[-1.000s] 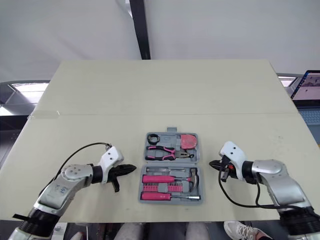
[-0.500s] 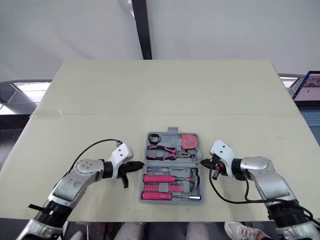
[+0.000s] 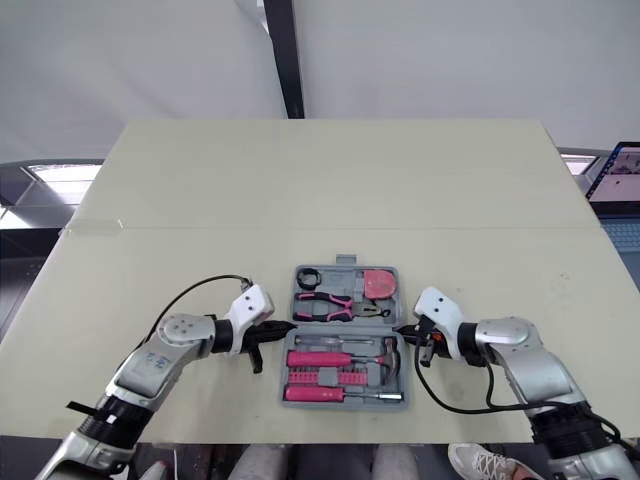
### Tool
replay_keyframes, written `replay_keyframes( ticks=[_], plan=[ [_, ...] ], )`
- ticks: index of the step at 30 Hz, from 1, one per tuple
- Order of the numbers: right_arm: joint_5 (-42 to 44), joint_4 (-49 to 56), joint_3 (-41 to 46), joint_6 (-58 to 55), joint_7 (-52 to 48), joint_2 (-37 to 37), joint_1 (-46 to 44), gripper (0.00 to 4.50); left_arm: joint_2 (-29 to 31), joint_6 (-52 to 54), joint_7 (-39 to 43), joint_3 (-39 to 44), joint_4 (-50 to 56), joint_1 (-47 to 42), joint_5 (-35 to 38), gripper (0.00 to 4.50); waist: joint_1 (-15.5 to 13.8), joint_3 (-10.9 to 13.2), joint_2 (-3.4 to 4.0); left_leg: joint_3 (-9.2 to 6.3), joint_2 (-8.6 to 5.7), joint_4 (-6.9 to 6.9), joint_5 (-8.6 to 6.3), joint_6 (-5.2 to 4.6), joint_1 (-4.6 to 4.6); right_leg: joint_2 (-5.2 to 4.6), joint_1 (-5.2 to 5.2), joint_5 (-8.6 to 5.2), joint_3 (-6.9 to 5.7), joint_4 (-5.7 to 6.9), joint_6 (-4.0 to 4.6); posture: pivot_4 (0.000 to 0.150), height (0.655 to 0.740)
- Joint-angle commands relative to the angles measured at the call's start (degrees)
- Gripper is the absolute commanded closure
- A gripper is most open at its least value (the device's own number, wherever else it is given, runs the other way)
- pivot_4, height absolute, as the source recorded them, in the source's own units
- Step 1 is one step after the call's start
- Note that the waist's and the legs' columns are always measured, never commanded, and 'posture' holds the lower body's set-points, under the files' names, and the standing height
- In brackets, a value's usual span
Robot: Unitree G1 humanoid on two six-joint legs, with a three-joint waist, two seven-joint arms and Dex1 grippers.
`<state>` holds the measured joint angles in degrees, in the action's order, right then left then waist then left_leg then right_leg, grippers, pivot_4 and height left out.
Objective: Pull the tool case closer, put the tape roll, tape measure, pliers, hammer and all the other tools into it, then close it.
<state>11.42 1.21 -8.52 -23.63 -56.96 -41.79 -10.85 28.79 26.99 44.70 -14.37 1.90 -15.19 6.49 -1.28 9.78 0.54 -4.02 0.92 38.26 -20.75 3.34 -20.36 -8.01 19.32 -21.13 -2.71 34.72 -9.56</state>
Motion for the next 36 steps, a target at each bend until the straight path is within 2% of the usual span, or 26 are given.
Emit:
replay_keyframes(
  ticks=[1,23,36],
  plan=[
    [0.5,0.3,0.3,1.6,-1.3,0.2,0.1,4.45,-0.6,-1.2,-0.4,-0.9,-0.7,0.0,-1.2,4.45,-0.1,0.0,0.00,0.00,0.00,0.01,0.00,0.00,0.00,0.00,0.00,0.00,0.00,0.01,0.00,0.150,0.7400],
    [3.2,6.8,1.3,0.0,-5.6,-3.3,5.4,4.45,0.2,4.5,0.1,-2.6,12.3,8.5,-0.1,4.45,0.0,0.0,0.00,0.03,0.01,-0.01,0.00,-0.01,0.00,-0.01,0.02,0.00,-0.01,0.01,0.00,0.150,0.7400],
    [3.8,8.9,1.2,-1.0,-5.5,-3.8,7.5,4.45,0.9,6.4,-0.2,-2.1,14.9,10.3,0.2,4.45,0.1,0.0,0.00,0.03,0.01,-0.03,0.00,-0.01,0.00,-0.01,0.03,0.00,0.00,0.00,0.00,0.150,0.7400]
  ],
)
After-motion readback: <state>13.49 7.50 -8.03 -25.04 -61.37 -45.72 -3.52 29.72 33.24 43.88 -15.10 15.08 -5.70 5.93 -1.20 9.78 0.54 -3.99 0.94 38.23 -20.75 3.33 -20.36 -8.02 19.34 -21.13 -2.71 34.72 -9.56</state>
